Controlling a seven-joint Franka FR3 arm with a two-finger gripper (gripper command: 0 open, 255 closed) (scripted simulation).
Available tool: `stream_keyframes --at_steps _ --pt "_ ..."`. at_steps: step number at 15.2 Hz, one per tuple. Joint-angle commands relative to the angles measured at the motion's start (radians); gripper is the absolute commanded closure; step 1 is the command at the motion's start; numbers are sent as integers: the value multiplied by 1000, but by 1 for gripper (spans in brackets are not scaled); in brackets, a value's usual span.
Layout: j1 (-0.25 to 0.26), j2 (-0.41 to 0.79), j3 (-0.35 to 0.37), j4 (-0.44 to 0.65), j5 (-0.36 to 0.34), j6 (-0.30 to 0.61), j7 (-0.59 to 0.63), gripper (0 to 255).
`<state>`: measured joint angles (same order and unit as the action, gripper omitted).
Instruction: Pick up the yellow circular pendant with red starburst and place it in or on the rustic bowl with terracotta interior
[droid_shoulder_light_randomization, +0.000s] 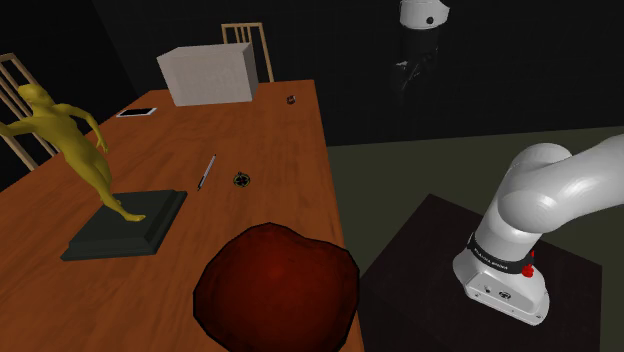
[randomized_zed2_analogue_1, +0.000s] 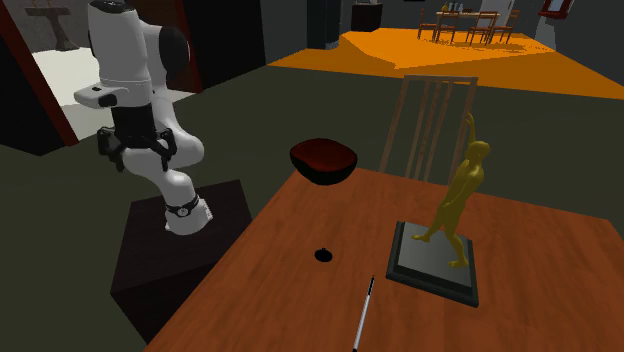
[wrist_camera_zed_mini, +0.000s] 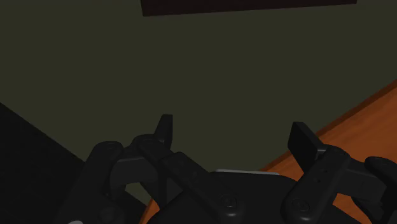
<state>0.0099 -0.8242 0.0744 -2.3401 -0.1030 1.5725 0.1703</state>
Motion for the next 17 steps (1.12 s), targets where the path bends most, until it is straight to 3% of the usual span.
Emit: stream_keyframes --at_steps 1,9,17 --pt "0 0 0 0 0 0 0 0" --pt "36 153 45 -37 176 199 140 0" --pt "79 358 90 -3 341 409 237 0"
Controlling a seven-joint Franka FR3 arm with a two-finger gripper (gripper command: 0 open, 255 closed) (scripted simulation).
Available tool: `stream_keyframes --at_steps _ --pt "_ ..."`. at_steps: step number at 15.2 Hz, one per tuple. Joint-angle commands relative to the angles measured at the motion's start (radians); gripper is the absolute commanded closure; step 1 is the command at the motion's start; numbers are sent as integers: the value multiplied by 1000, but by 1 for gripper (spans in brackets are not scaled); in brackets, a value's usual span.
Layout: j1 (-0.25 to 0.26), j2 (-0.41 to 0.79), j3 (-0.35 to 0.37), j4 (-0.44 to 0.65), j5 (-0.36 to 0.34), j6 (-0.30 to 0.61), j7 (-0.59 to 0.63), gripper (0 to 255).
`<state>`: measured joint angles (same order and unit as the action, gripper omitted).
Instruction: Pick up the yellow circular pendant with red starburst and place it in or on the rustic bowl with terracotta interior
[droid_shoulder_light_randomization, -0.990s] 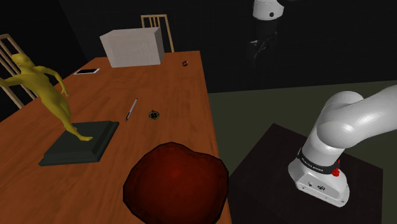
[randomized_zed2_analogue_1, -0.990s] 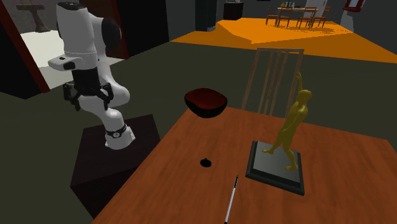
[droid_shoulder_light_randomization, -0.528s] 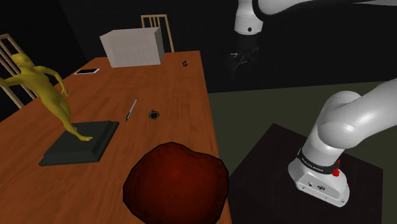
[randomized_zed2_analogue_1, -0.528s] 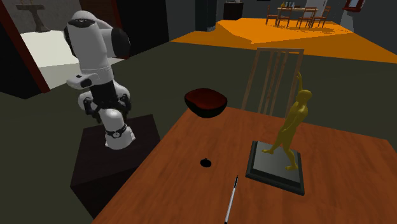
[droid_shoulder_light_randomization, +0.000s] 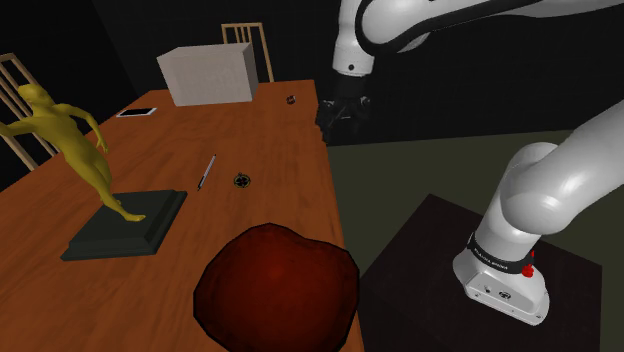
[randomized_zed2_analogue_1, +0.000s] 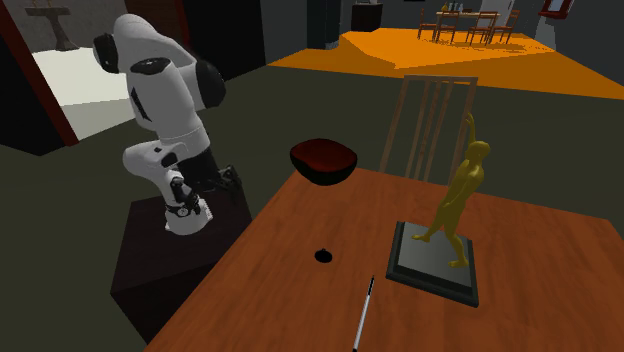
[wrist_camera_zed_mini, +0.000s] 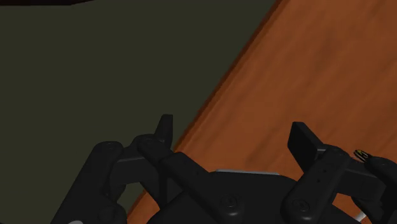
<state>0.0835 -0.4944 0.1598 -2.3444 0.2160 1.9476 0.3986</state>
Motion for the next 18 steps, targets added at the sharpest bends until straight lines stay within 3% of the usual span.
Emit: stream_keyframes --at_steps 1,9,18 --pt "11 57 10 11 42 60 18 0" --pt "56 297 48 133 194 242 70 0" --pt "99 582 87 364 341 389 104 0"
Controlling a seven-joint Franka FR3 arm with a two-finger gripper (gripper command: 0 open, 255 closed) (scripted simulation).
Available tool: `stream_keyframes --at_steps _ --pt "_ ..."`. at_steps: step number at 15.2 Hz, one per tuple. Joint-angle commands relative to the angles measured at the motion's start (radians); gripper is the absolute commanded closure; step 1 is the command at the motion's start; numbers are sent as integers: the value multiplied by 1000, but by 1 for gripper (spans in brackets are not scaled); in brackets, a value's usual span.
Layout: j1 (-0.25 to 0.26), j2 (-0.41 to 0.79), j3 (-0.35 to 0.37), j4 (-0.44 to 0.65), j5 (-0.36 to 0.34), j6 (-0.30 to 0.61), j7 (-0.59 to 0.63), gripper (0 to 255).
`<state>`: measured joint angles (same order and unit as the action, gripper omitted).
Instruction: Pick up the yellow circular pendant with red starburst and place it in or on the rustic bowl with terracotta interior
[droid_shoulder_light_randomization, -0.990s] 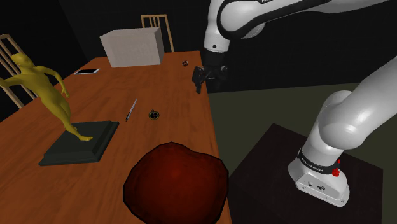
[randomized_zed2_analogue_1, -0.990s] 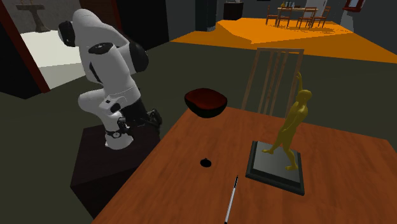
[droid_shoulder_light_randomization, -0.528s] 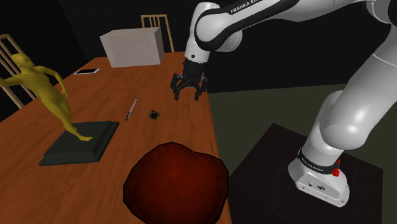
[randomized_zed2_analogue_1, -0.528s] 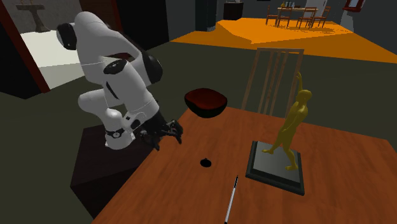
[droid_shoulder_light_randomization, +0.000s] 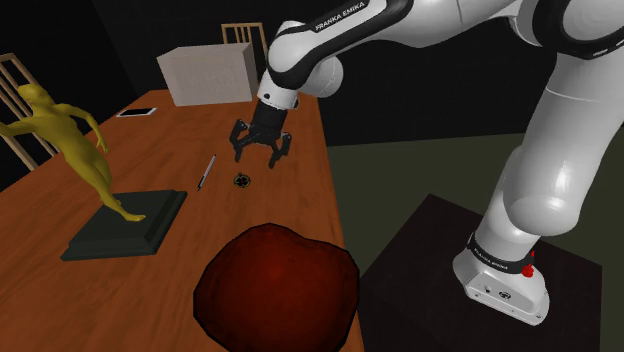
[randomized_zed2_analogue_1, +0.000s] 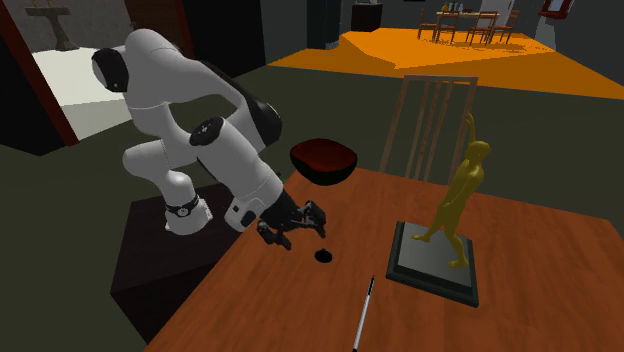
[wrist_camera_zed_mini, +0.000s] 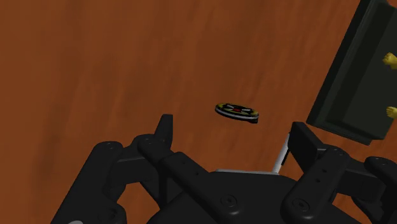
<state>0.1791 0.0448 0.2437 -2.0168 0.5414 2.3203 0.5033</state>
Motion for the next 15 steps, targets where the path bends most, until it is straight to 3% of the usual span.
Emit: stream_keyframes --at_steps 1,8,15 --pt "4 51 4 44 19 20 1 0" --pt "28 124 21 47 21 101 -1 0" --pt "28 124 21 47 21 101 -1 0"
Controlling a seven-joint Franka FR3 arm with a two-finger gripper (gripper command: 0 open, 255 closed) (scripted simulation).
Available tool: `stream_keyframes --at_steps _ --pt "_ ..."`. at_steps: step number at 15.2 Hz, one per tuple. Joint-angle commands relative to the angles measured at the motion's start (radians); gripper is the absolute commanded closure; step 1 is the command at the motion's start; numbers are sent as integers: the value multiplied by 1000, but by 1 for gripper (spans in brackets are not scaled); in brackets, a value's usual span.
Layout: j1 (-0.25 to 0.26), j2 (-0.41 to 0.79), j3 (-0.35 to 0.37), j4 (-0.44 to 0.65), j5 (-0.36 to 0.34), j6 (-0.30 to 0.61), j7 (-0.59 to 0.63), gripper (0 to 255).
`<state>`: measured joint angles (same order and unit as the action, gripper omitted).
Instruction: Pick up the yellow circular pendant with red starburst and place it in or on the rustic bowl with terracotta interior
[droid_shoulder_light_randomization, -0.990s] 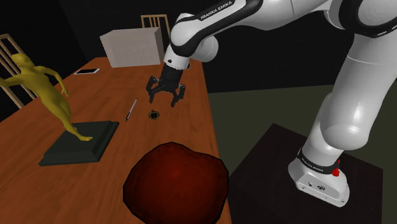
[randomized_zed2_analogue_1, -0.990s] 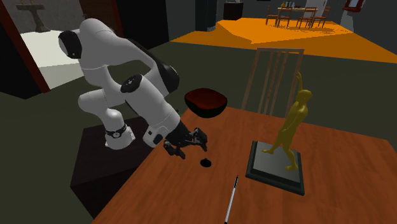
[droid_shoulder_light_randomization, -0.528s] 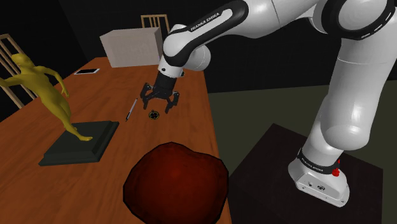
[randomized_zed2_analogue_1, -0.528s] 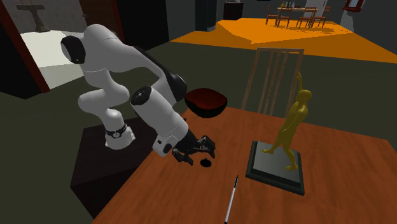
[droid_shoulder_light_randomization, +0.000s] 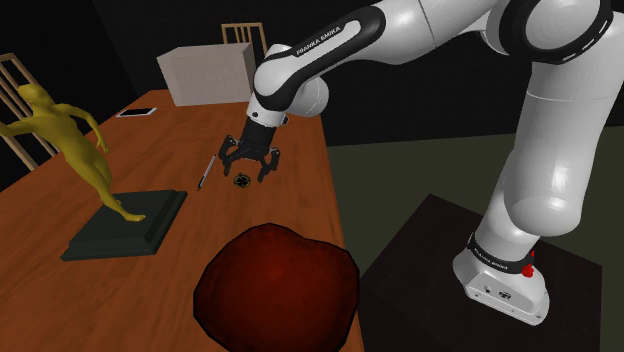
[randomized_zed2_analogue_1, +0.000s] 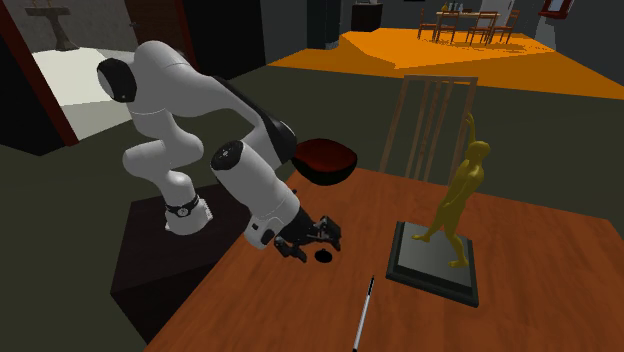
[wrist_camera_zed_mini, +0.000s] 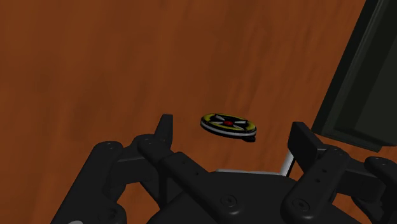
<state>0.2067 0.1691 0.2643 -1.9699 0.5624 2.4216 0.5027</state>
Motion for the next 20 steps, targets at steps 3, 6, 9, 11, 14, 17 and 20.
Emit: stream_keyframes --at_steps 3,6,9,11,14,17,20 --pt "0 0 0 0 0 0 0 255" --pt "0 0 0 0 0 0 0 255" --pt "0 0 0 0 0 0 0 255" --pt "0 0 0 0 0 0 0 255" --pt "-1 -17 -3 18 -13 -32 20 255" --pt "-2 -32 -6 38 -25 -65 40 255" --pt "-3 -46 -9 61 -37 -98 60 255"
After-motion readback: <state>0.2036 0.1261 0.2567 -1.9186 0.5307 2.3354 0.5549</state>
